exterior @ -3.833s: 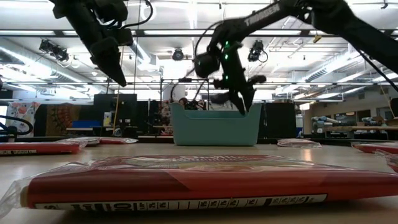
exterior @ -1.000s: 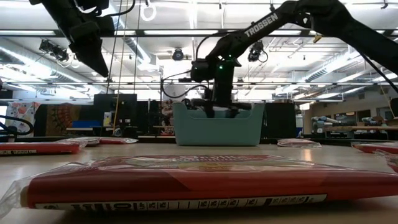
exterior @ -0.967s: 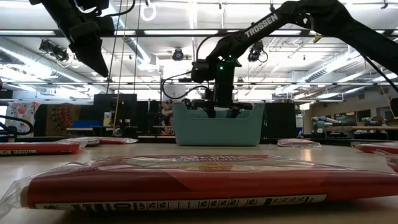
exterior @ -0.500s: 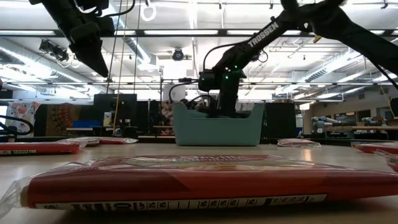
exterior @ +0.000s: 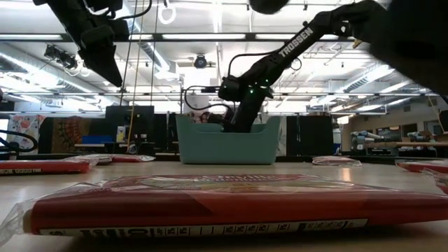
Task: Sort popcorn bags into baskets
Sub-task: Put the popcorn bag into the bin
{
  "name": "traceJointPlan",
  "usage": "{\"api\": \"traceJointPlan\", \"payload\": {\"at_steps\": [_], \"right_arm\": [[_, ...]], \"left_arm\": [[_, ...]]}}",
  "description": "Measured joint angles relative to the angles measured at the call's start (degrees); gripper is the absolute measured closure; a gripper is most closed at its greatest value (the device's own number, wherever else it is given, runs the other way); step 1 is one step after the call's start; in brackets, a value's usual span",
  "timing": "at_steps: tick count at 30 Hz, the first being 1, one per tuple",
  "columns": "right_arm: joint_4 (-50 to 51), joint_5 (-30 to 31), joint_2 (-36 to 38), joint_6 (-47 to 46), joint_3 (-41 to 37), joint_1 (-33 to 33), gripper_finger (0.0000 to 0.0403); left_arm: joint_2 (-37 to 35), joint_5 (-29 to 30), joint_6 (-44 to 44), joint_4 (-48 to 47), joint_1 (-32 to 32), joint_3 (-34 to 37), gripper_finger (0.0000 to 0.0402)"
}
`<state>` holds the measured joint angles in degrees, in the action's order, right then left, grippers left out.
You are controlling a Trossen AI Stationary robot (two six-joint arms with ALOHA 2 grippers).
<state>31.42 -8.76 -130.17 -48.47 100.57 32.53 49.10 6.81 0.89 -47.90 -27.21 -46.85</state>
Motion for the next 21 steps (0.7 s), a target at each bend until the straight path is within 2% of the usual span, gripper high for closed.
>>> {"api": "traceJointPlan", "payload": {"at_steps": [3,4,9,14,21], "right_arm": [[0.12,2.05,0.00,0.29,0.01,-0.21,0.0381],[0.18,2.54,0.00,0.80,0.01,-0.27,0.0388],[1.93,5.47,1.74,2.11,-0.22,-0.69,0.0392],[7.37,10.16,7.18,2.19,-0.19,-0.73,0.0396],[23.11,23.34,16.54,1.53,-0.18,-1.03,0.0402]], "left_arm": [[0.00,0.00,0.00,0.02,0.01,0.00,0.0264],[0.00,-0.01,0.00,0.01,0.00,0.00,0.0264],[0.00,0.39,-0.02,0.04,-0.01,0.00,0.0264],[0.00,1.09,-0.17,0.22,-0.01,0.00,0.0264],[0.00,1.04,-0.47,3.80,0.00,0.00,0.0264]]}}
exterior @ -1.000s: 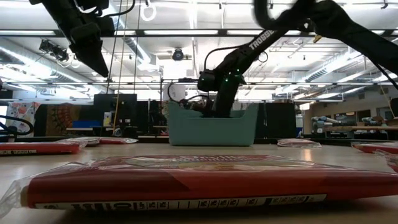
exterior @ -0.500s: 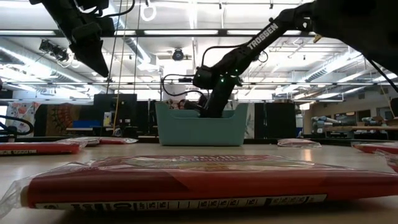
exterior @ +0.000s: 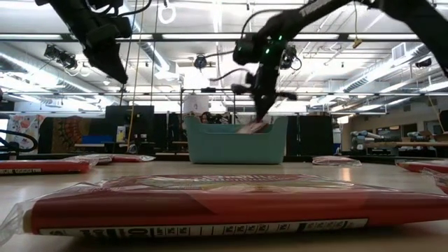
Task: Sort popcorn bags into baskets
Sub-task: Put the popcorn bag into the bin
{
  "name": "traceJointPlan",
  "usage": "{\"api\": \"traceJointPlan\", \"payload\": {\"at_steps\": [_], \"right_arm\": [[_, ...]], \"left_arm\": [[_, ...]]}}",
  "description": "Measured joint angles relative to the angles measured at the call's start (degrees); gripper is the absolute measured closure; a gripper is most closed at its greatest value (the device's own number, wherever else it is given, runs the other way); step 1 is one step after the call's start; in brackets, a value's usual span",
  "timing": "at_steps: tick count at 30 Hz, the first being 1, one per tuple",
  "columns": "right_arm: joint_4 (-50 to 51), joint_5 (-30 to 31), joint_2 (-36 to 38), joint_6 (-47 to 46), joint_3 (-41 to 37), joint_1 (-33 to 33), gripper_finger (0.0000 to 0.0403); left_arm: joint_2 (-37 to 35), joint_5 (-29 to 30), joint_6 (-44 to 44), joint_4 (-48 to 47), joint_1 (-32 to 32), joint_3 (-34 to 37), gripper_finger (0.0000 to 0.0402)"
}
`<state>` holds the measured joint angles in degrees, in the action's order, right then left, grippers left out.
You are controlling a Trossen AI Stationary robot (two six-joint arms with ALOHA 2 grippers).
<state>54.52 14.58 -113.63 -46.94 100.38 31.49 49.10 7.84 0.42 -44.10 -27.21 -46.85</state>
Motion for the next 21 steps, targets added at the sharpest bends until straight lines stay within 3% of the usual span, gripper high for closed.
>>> {"api": "traceJointPlan", "payload": {"at_steps": [6,11,18,21], "right_arm": [[11.97,7.95,5.61,-3.64,0.07,-1.84,0.0402],[20.83,11.33,7.02,-6.80,0.10,-3.96,0.0402],[26.02,12.63,6.31,-7.35,0.10,-5.56,0.0402],[24.13,10.12,6.19,-5.57,0.10,-5.43,0.0402]], "left_arm": [[2.28,-2.75,0.40,5.03,0.01,0.00,0.0264],[9.35,-2.73,-3.64,6.91,0.01,0.00,0.0264],[20.38,-0.83,-14.23,14.53,0.01,0.02,0.0264],[24.40,-0.80,-15.08,20.79,0.01,0.02,0.0264]]}}
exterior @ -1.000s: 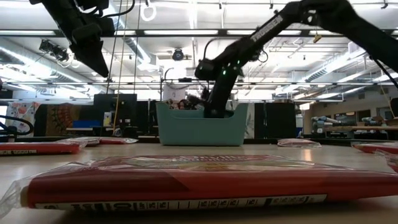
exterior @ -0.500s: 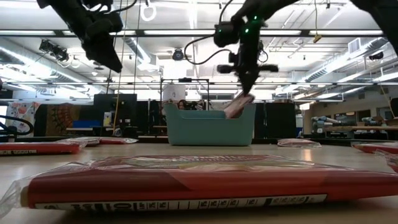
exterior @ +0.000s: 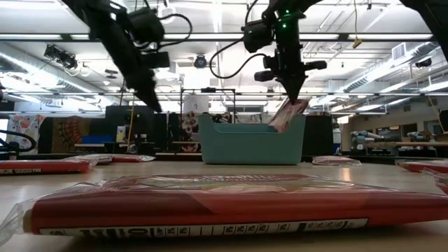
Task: Sort popcorn bags into baskets
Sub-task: Put the popcorn bag into the bin
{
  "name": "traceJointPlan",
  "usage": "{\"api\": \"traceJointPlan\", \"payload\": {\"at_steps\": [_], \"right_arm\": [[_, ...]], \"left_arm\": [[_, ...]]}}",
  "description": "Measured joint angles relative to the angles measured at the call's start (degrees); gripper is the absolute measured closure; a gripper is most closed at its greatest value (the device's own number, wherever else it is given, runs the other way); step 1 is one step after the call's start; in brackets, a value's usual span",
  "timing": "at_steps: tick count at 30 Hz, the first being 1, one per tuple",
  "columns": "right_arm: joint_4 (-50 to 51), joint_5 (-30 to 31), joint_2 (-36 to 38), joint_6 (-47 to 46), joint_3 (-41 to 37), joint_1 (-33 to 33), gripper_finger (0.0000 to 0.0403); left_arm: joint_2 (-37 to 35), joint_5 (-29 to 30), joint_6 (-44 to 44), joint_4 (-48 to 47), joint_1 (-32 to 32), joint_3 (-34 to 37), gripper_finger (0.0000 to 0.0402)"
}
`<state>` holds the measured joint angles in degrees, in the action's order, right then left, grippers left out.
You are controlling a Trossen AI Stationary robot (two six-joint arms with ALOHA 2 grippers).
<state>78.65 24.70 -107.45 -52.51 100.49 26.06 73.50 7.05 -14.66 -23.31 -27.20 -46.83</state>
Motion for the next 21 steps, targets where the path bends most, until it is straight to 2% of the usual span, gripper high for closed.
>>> {"api": "traceJointPlan", "payload": {"at_steps": [5,11,17,21], "right_arm": [[-6.86,-6.35,-0.80,2.97,0.00,1.52,0.0402],[-14.73,-9.04,-4.51,3.23,0.00,3.04,0.0402],[-23.17,-12.57,-9.89,3.62,0.00,2.96,0.0401],[-30.64,-15.39,-12.32,3.32,0.00,2.42,0.0401]], "left_arm": [[7.70,-0.05,-4.02,9.74,0.00,0.00,0.0264],[16.37,1.50,-10.03,16.73,0.00,0.00,0.0264],[20.93,2.78,-10.09,24.22,0.00,0.00,0.0264],[22.79,2.67,-10.23,25.91,0.04,0.00,0.0264]]}}
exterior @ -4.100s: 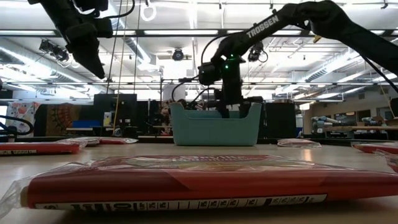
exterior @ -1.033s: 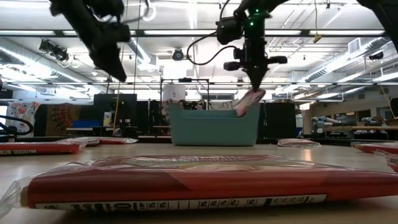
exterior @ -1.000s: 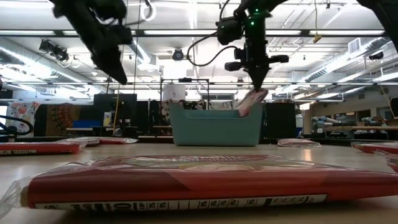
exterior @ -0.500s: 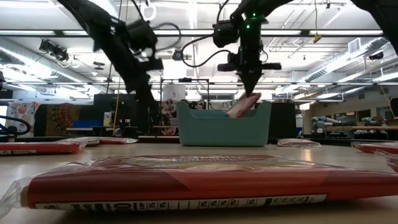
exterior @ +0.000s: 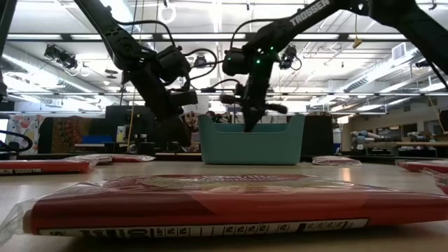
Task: Sort popcorn bags into baskets
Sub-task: Put the popcorn bag into the bin
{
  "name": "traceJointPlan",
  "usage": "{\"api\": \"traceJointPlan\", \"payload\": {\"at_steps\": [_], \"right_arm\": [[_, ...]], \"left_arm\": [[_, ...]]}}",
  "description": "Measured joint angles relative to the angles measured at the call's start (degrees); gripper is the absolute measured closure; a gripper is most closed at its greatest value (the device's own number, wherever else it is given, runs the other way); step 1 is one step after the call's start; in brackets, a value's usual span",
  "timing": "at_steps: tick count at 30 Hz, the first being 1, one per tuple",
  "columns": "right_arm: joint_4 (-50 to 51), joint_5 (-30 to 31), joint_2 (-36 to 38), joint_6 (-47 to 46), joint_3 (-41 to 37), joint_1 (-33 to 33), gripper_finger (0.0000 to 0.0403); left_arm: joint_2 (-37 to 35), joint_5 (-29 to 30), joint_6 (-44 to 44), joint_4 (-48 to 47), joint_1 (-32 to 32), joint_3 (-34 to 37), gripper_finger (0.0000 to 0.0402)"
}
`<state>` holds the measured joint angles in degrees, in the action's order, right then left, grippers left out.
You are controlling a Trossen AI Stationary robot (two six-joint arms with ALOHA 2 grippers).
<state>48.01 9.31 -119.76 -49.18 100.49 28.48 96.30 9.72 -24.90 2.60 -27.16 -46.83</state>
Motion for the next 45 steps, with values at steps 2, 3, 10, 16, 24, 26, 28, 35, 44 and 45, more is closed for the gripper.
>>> {"api": "traceJointPlan", "payload": {"at_steps": [2,3,10,16,24,26,28,35,44,45], "right_arm": [[-3.40,-1.94,-0.92,-0.11,0.00,-0.25,0.0401],[-4.78,-3.03,-1.33,-0.11,0.00,-0.25,0.0401],[-10.16,-6.17,-1.99,-0.75,0.00,-0.49,0.0401],[-16.05,-12.10,-1.29,-1.53,0.02,-0.50,0.0401],[-22.13,-16.78,-1.42,-2.40,0.02,-0.91,0.0401],[-22.66,-15.75,-1.82,-2.37,0.02,-0.93,0.0400],[-23.63,-15.13,-1.88,-2.34,-0.52,-0.93,0.0400],[-28.98,-14.63,-1.99,-2.05,-2.50,-0.95,0.0399],[-31.66,-11.47,-3.56,-0.57,-2.64,-0.71,0.0398],[-32.84,-12.10,-4.05,-0.80,-2.63,-0.65,0.0398]], "left_arm": [[0.73,-0.02,-0.29,0.66,0.00,-0.02,0.0264],[0.97,-0.02,-0.55,0.70,0.01,-0.02,0.0264],[1.30,-0.10,-0.16,2.54,0.06,-0.01,0.0264],[1.32,-0.11,-0.03,2.52,0.04,0.02,0.0264],[1.30,-0.48,-0.17,3.55,0.09,0.02,0.0264],[1.30,-0.39,-0.38,3.58,0.05,0.02,0.0264],[1.30,-0.30,-0.42,3.70,0.04,0.02,0.0264],[1.30,0.75,-0.46,4.59,-0.02,0.02,0.0264],[1.26,2.94,-0.37,7.26,0.00,0.00,0.0264],[1.22,3.30,-0.15,7.12,0.00,0.00,0.0264]]}}
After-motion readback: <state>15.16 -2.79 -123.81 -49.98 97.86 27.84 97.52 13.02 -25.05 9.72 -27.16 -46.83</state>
